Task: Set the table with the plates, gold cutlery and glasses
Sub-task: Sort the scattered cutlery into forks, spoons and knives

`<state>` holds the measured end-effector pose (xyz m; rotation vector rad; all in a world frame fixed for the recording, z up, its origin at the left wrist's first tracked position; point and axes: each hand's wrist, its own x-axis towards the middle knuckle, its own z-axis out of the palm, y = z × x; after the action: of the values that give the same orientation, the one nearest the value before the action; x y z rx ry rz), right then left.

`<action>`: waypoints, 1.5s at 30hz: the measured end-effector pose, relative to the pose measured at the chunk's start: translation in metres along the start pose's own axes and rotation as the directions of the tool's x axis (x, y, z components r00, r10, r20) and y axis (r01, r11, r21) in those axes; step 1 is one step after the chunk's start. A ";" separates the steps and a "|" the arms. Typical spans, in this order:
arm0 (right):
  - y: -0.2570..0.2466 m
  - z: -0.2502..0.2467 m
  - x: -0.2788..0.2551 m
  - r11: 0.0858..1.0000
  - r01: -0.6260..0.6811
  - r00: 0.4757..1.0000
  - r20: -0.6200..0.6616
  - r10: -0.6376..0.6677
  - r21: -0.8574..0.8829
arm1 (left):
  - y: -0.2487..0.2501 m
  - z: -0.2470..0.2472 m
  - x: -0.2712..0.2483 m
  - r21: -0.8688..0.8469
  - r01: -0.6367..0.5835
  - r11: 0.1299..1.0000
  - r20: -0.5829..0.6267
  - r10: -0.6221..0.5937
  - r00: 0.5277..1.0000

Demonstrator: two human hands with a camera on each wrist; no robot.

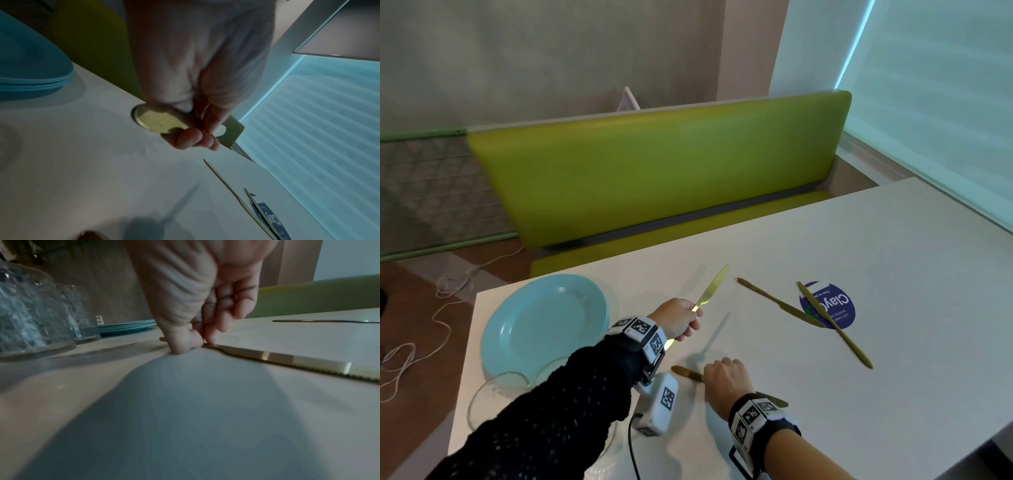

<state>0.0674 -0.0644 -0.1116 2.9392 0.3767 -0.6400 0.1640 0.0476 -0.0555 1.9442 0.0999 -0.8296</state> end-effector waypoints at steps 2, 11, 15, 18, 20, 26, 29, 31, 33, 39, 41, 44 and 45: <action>0.002 -0.001 0.001 1.000 0.001 1.000 0.003 -0.001 0.012 | 0.002 0.002 0.000 0.006 -0.001 1.000 -0.011 0.001 1.000; 0.011 -0.012 0.007 0.996 -0.055 0.995 0.090 0.049 0.069 | 0.000 0.009 -0.004 0.047 0.016 0.999 -0.039 -0.014 0.999; 0.015 -0.012 0.009 0.995 -0.063 0.991 0.122 0.054 0.071 | -0.007 0.012 -0.005 0.059 0.020 0.998 -0.044 -0.017 0.999; 0.017 -0.012 0.008 0.993 -0.068 0.991 0.126 0.055 0.094 | -0.011 0.013 -0.006 0.075 0.025 0.997 -0.047 -0.022 0.999; 0.019 -0.012 0.006 0.991 -0.060 0.990 0.136 0.044 0.121 | -0.013 0.012 -0.006 0.083 0.033 0.996 -0.047 -0.029 0.998; 0.033 -0.026 -0.003 0.961 -0.009 0.985 0.169 -0.040 0.277 | -0.010 0.010 -0.006 0.156 0.029 0.987 0.019 -0.033 0.999; 0.046 -0.051 -0.005 0.973 0.073 0.990 0.099 -0.097 0.220 | -0.005 0.013 -0.005 0.165 0.023 0.986 0.063 -0.034 0.997; 0.053 -0.070 -0.003 0.983 0.160 0.985 0.049 -0.165 0.090 | 0.000 0.018 -0.005 0.157 0.020 0.987 0.076 -0.033 0.997; 0.059 -0.086 -0.001 0.974 0.223 0.975 0.019 -0.222 -0.043 | 0.004 0.023 -0.003 0.148 0.014 0.989 0.107 -0.030 0.994; 0.066 -0.114 0.003 0.915 0.315 0.942 -0.031 -0.333 -0.253 | 0.020 0.036 -0.007 0.067 -0.030 0.997 0.212 0.015 0.977; 0.070 -0.119 0.004 0.908 0.332 0.934 -0.041 -0.354 -0.255 | 0.024 0.039 -0.008 -0.023 -0.023 0.999 0.225 0.028 0.974; 0.074 -0.121 0.006 0.906 0.339 0.932 -0.044 -0.361 -0.251 | 0.029 0.041 -0.007 -0.103 -0.027 0.994 0.209 0.049 0.977; 0.075 -0.122 0.007 0.907 0.339 0.931 -0.048 -0.361 -0.250 | 0.031 0.041 -0.006 -0.123 -0.037 0.992 0.204 0.061 0.977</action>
<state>0.1414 -0.1156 0.0001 2.6944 0.9391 -0.4533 0.1505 -0.0002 -0.0404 1.7325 -0.0232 -0.9669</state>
